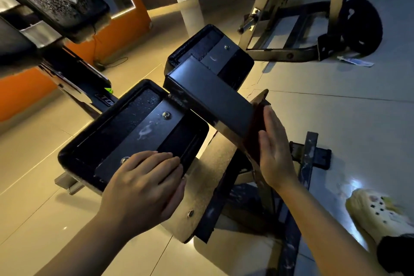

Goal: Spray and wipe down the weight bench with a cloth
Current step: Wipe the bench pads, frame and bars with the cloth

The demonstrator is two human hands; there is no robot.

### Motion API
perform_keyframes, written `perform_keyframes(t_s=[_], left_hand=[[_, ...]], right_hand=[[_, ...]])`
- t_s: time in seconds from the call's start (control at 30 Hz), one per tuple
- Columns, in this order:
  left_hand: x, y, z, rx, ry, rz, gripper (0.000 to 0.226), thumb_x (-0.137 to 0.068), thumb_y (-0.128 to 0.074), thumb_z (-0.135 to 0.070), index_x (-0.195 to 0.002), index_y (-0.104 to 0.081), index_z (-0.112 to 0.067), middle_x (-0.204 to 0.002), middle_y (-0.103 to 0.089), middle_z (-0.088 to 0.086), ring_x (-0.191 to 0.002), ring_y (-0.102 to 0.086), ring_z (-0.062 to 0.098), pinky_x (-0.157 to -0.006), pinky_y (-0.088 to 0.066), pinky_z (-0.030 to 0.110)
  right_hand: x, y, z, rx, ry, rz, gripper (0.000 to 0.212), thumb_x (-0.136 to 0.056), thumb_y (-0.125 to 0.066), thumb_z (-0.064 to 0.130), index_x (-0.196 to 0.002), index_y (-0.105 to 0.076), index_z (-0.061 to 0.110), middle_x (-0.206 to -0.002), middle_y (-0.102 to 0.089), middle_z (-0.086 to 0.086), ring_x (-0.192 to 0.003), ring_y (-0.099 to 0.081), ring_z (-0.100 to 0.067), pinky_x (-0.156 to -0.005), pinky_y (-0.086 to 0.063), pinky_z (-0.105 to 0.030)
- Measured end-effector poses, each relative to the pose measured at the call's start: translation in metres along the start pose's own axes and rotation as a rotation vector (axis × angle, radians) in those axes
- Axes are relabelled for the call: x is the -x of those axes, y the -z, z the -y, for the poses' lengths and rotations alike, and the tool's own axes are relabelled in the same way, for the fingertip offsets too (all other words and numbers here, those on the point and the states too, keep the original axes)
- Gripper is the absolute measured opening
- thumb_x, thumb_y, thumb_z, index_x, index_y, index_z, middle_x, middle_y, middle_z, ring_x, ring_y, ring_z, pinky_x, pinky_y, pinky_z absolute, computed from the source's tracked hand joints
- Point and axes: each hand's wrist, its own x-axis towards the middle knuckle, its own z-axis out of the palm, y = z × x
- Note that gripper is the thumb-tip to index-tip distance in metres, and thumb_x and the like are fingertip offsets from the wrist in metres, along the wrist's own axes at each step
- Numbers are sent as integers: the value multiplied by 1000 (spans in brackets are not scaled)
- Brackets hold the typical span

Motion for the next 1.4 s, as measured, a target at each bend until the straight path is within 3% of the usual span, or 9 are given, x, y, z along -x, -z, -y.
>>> perform_keyframes(t_s=[0.13,0.27,0.53,0.73,1.0,1.1,1.2,1.33,1.4], left_hand=[[0,1,1,19,6,2,30,-91,-53,-30,-93,-78,-14,-98,-75,4,-94,-71,19,-87,-45,35],[-1,1,0,15,6,27,32,-92,-50,-31,-92,-78,-15,-97,-75,2,-94,-70,19,-85,-49,35],[-1,4,-1,47,28,0,35,-91,-48,-32,-88,-78,-15,-94,-74,1,-89,-70,19,-81,-50,34],[0,0,1,39,5,0,31,-89,-52,-31,-90,-78,-14,-95,-75,2,-89,-70,19,-84,-43,31],[-6,5,-3,-30,50,39,30,-89,-52,-30,-89,-76,-13,-95,-73,2,-86,-68,22,-80,-42,32],[-6,5,-3,-48,66,73,30,-89,-54,-31,-100,-76,-14,-105,-72,1,-92,-68,22,-81,-44,34],[-7,5,-4,-55,69,109,33,-87,-55,-32,-108,-74,-16,-113,-70,1,-98,-64,21,-80,-47,38],[-7,6,-4,-49,57,131,35,-88,-52,-33,-111,-74,-16,-113,-71,2,-100,-62,21,-80,-48,40],[-7,7,-4,-61,64,146,37,-88,-50,-33,-112,-73,-16,-114,-70,3,-100,-63,23,-79,-49,41]], right_hand=[[25,-6,-22,-290,-321,-79,38,-97,-19,60,-132,-7,69,-155,-17,26,-142,-14,8,-120,-16,-42],[26,-8,2,-222,-417,-111,55,-100,-12,48,-153,-3,36,-163,-3,9,-149,-3,-11,-122,-7,-47],[-55,-35,122,379,-42,242,60,-104,-15,45,-155,5,20,-163,13,1,-148,18,-23,-115,15,-48],[-52,-34,91,490,147,112,59,-101,-10,56,-155,-3,32,-163,0,10,-150,6,-15,-120,6,-46],[36,-33,-32,-270,-153,-335,60,-96,-13,67,-148,-17,38,-155,-17,20,-148,-12,-5,-122,-11,-47],[51,-39,-53,-418,-298,-338,53,-92,-13,72,-141,-17,51,-151,-17,28,-146,-14,0,-121,-9,-35],[75,-41,-94,-455,-482,-264,56,-95,-19,57,-148,-16,39,-152,-16,21,-143,-12,1,-118,-9,-30],[92,-51,-135,-633,-855,-233,88,-82,-32,82,-153,-15,33,-162,-16,4,-148,-15,-17,-121,-13,-50],[84,-51,-119,-539,-807,-252,73,-92,-22,72,-153,-14,33,-163,-13,5,-149,-10,-15,-120,-8,-54]])
